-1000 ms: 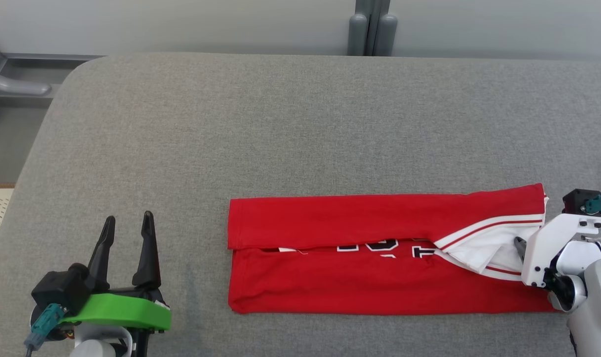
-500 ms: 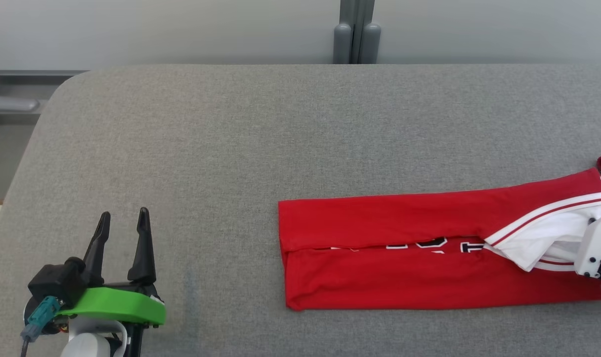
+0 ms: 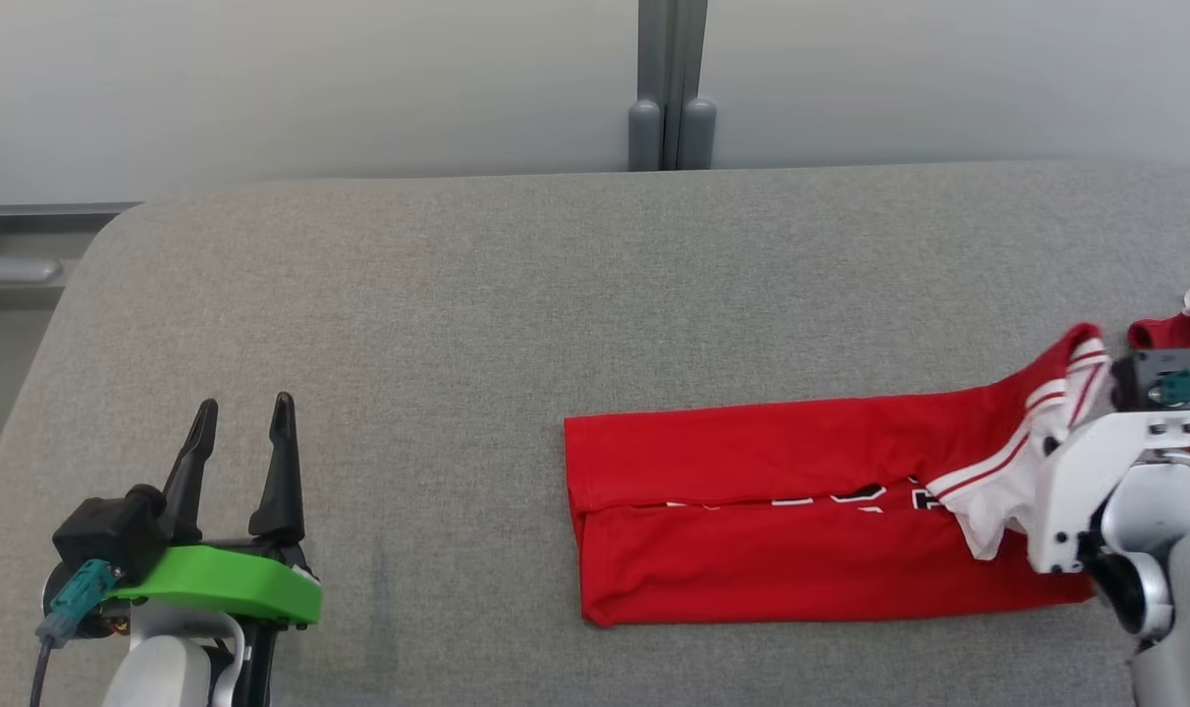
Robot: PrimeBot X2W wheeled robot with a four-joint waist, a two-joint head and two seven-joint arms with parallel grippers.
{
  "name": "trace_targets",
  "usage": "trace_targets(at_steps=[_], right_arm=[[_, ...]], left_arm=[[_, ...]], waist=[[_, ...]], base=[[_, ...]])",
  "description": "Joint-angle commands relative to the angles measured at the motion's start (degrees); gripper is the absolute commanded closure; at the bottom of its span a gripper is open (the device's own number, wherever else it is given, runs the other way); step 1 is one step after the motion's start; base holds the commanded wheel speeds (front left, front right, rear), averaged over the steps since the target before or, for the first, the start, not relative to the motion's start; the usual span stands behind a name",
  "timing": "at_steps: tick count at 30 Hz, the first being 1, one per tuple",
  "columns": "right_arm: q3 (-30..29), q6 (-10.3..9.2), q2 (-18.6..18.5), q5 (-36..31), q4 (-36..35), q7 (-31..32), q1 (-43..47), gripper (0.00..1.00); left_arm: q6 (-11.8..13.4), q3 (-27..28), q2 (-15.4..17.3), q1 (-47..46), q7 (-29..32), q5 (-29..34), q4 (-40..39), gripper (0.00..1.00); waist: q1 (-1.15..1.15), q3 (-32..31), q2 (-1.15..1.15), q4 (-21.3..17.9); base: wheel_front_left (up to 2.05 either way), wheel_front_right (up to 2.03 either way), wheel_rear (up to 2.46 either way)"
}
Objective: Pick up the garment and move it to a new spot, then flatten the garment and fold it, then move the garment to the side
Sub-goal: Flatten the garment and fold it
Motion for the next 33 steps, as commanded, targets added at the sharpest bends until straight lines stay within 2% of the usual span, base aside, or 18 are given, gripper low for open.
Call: trace_targets(at_steps=[1, 6, 10, 15, 20, 26, 33], right_arm=[[2.54, -0.09, 0.32, 0.90, -1.04, 0.97, 0.76, 1.00], [12.79, -0.09, 2.15, 3.61, -1.41, 1.86, -0.93, 1.00], [18.45, -0.09, 4.87, 4.53, 3.00, 0.20, -4.09, 1.00], [22.40, -0.09, 7.61, 4.77, 11.21, -3.15, -8.74, 1.00], [26.71, -0.09, 8.09, 7.64, 18.95, -6.25, -13.15, 1.00], [30.64, -0.08, 8.11, 12.63, 24.57, -8.98, -16.53, 1.00], [33.41, -0.08, 8.12, 15.00, 29.01, -9.97, -18.14, 1.00]], left_arm=[[-0.21, -0.03, 0.64, -0.68, -0.12, -0.55, 0.24, 0.00], [-0.19, -0.40, 0.90, 0.25, -0.12, -1.21, -0.32, 0.00], [-0.19, -0.90, 0.78, 1.39, -0.06, -1.38, -0.91, 0.00], [-0.19, -1.81, 0.40, 1.30, -0.06, -1.54, -1.17, 0.00], [-0.19, -3.75, -0.06, -0.57, -0.06, -1.87, -0.80, 0.00], [-0.20, -4.89, -0.99, -2.02, -0.06, -2.42, -0.16, 0.00], [-0.20, -5.27, -1.36, -2.33, -0.06, -2.41, 0.00, 0.00]], waist=[[0.00, -0.68, 0.00, -0.28], [0.00, -1.25, 0.00, -0.16], [0.00, -1.08, 0.00, 0.65], [0.00, -0.05, 0.00, 2.82], [0.00, 0.97, 0.00, 6.15], [0.00, 1.64, 0.00, 9.06], [0.00, 1.90, 0.00, 10.31]], base=[[0.00, 0.00, 0.00], [0.00, 0.00, 0.00], [0.00, 0.00, 0.00], [0.00, 0.00, 0.00], [0.00, 0.00, 0.00], [0.00, 0.00, 0.00], [0.00, 0.00, 0.00]])
